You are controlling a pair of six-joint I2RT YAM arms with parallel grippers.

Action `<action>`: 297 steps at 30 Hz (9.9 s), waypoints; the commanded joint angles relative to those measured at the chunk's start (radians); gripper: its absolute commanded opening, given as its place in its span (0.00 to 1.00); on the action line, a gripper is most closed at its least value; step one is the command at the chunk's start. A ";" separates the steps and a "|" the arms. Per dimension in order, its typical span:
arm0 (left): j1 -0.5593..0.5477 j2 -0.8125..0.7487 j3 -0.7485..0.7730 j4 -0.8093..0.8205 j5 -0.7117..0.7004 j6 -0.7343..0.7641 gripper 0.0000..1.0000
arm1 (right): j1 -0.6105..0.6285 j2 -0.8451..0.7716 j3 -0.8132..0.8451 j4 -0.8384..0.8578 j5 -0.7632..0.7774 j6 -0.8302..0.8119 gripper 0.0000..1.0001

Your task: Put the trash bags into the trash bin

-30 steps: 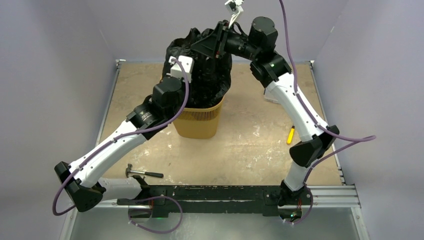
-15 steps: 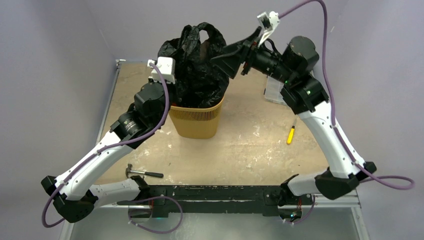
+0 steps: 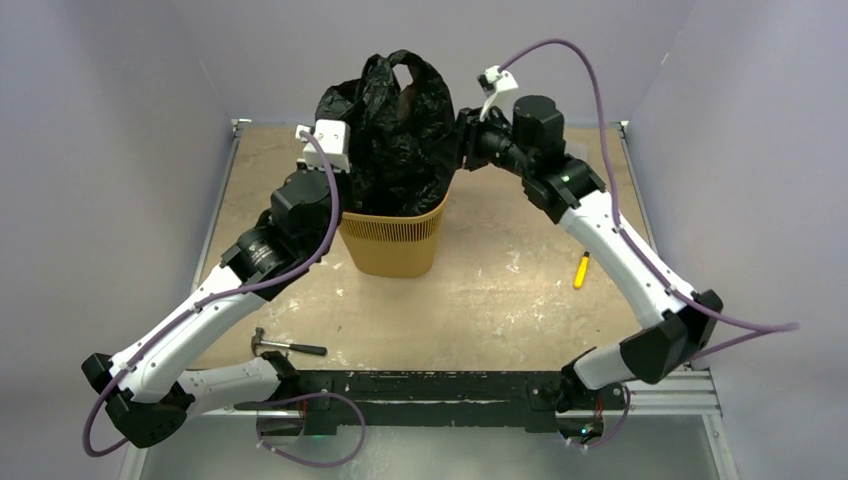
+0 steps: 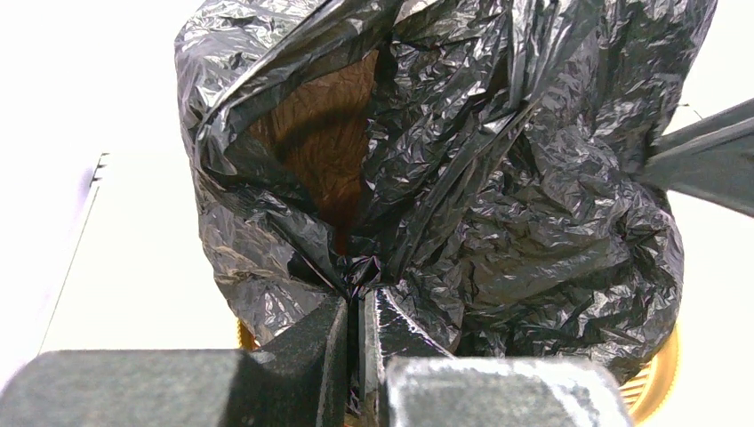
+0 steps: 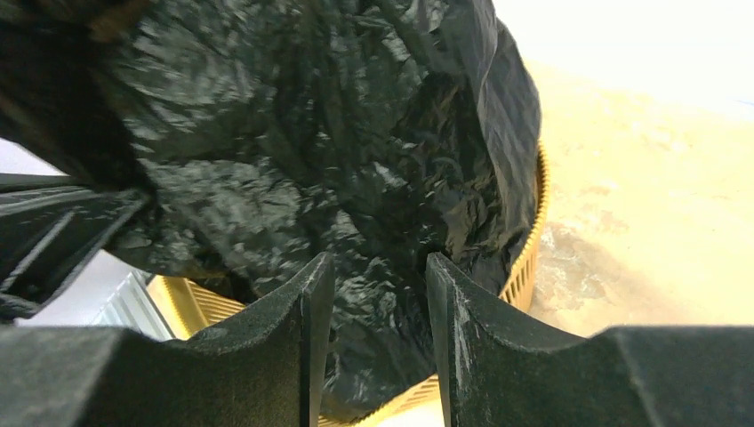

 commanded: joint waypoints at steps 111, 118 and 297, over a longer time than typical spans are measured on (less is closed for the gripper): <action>0.100 0.503 0.686 -0.347 0.510 0.363 0.91 | 0.211 -0.449 -0.696 0.698 0.087 0.335 0.00; 0.098 0.598 0.784 -0.414 0.572 0.443 0.90 | 0.211 -0.452 -0.727 0.683 0.089 0.355 0.00; 0.315 -0.139 -0.004 -0.246 0.646 -0.190 0.92 | -0.125 0.122 0.199 -0.102 0.132 -0.047 0.88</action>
